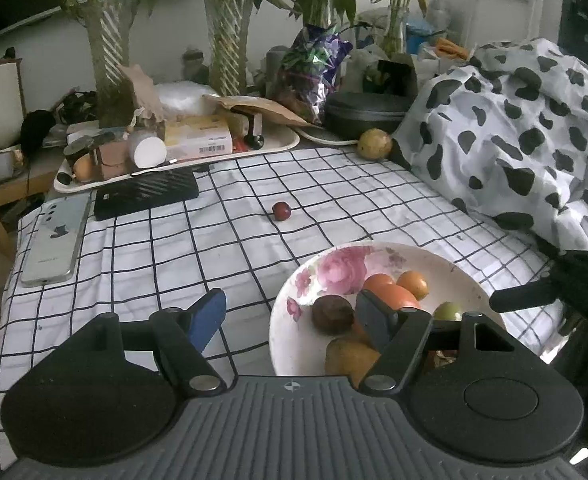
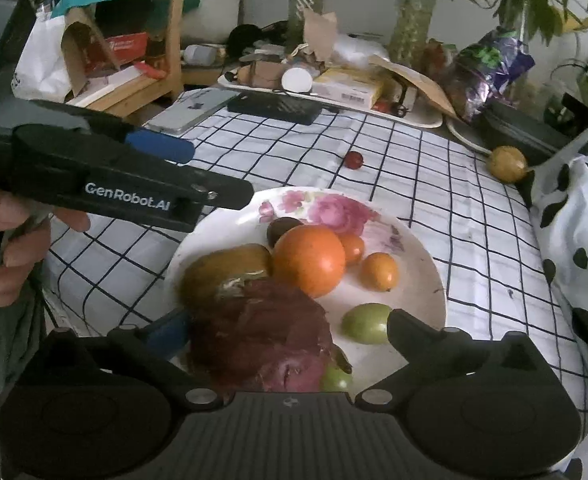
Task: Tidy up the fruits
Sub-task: 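Lower both fruits onto the rose plate and open both tools, then withdraw both tools from the plate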
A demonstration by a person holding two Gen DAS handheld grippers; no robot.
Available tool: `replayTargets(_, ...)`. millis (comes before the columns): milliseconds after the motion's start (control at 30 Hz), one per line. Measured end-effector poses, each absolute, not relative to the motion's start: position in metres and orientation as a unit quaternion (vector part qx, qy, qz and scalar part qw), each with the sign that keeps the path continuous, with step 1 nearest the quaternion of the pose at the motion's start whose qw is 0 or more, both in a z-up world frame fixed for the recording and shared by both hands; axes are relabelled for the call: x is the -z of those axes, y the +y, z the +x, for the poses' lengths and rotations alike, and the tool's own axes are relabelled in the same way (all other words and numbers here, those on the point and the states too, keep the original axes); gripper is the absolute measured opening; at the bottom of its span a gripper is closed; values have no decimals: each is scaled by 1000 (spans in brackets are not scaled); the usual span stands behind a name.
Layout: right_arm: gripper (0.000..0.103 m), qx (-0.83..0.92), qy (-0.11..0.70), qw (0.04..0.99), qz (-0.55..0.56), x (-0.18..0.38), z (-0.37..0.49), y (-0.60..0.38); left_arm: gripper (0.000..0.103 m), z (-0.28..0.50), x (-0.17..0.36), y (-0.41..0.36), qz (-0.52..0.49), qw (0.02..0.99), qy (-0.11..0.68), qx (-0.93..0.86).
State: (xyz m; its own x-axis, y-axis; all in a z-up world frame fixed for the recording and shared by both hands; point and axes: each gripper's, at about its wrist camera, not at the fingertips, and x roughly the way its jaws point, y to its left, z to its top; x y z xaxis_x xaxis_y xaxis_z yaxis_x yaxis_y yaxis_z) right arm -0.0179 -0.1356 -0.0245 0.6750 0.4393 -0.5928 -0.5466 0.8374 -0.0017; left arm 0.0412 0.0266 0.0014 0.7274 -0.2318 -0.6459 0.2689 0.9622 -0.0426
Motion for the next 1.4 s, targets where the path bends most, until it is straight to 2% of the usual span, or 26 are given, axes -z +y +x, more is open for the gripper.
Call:
replayTargets(833, 103, -157, 328, 932, 8, 21, -63, -185, 71, -25, -21, 21, 16, 918, 383, 101)
replayTargets(900, 103, -149, 329, 932, 11, 21, -66, -187, 76, -26, -19, 20, 15, 912, 396, 101)
replayTargets(967, 103, -143, 330, 933, 13, 21, -69, -188, 95, -29, -17, 20, 13, 909, 402, 106)
replayTargets(1033, 103, -138, 332, 933, 14, 21, -71, -189, 103, -32, -15, 18, 12, 907, 407, 109)
replayTargets(1400, 103, -119, 344, 931, 23, 26, -70, -193, 103, -36, -8, 13, 37, 904, 416, 95)
